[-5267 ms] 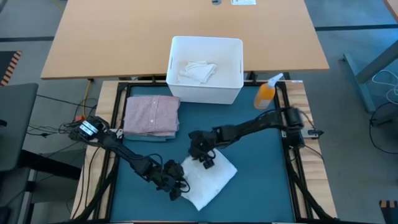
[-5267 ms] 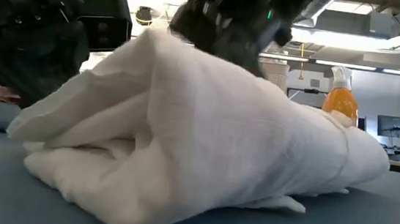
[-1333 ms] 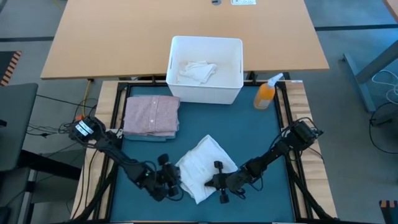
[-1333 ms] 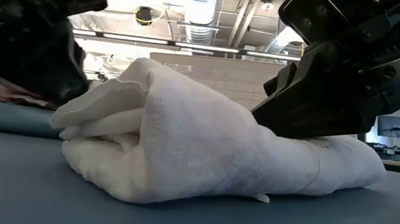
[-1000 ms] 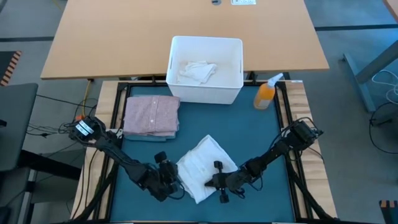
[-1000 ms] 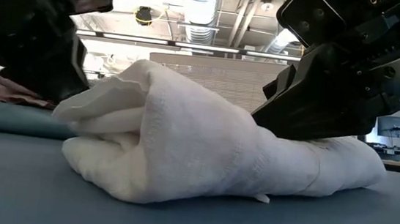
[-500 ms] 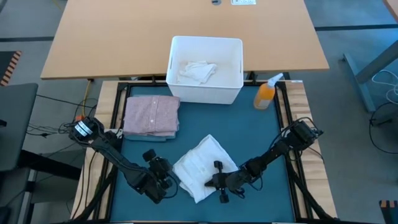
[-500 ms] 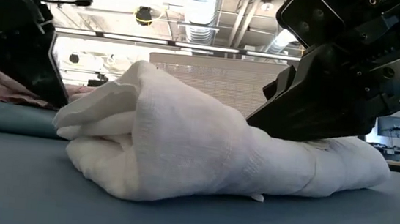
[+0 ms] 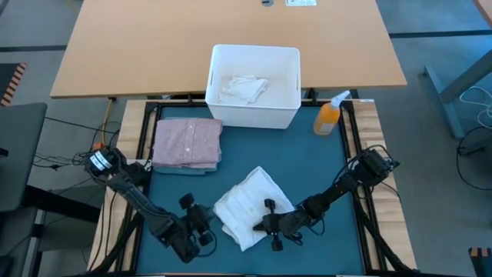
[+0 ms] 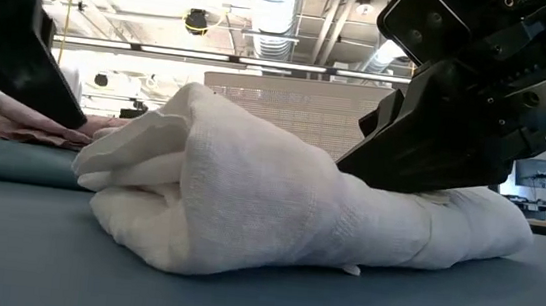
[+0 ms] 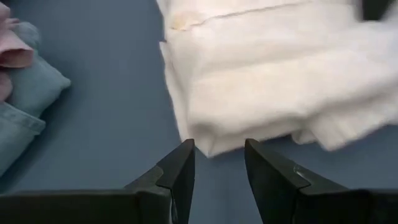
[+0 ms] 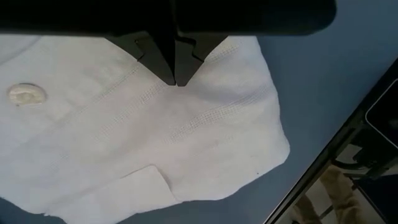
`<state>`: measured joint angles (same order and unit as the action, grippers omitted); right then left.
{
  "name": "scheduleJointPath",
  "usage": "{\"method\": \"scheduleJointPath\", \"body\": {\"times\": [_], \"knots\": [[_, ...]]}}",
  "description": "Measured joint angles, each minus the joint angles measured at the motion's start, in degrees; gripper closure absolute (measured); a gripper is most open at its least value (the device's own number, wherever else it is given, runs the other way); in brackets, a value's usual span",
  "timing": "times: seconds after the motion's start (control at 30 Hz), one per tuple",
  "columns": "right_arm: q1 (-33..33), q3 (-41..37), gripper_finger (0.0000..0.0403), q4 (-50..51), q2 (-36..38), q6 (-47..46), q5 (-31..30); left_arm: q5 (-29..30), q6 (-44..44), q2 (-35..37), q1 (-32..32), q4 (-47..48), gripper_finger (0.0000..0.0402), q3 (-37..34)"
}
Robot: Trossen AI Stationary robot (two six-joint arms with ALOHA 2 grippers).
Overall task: Fold Laundry from Bin
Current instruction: Fold the white shirt
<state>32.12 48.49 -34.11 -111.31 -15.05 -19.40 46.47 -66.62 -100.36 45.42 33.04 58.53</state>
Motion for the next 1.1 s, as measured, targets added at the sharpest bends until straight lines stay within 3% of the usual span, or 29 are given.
{"method": "scheduleJointPath", "body": {"times": [0.23, 0.53, 0.7, 0.83, 1.0, 1.1], "knots": [[0.5, 0.0, 0.0384, 0.1, 0.0, 0.0, 0.0, -2.9, 1.5, 0.0, -2.9, -8.2, 0.0262, -4.4], [0.5, 0.0, 0.0384, 0.5, 0.0, 0.0, 0.0, -5.7, 4.7, 0.0, -6.9, -8.8, 0.0254, -4.6], [0.5, 0.0, 0.0384, 0.5, 0.0, 0.0, 0.0, -4.1, 8.0, 0.0, -8.5, -10.9, 0.0257, -4.6], [0.8, 0.0, 0.0384, 0.5, 0.0, 0.0, 0.0, -4.0, 7.9, 0.0, -9.2, -10.3, 0.0288, -4.6], [0.9, 0.0, 0.0384, 0.6, 0.0, 0.0, 0.0, -4.0, 9.1, 0.0, -9.3, -10.1, 0.0385, -4.6], [0.9, 0.0, 0.0384, 0.7, 0.0, 0.0, 0.0, -4.0, 8.9, 0.0, -9.0, -9.6, 0.0396, -4.6]]}}
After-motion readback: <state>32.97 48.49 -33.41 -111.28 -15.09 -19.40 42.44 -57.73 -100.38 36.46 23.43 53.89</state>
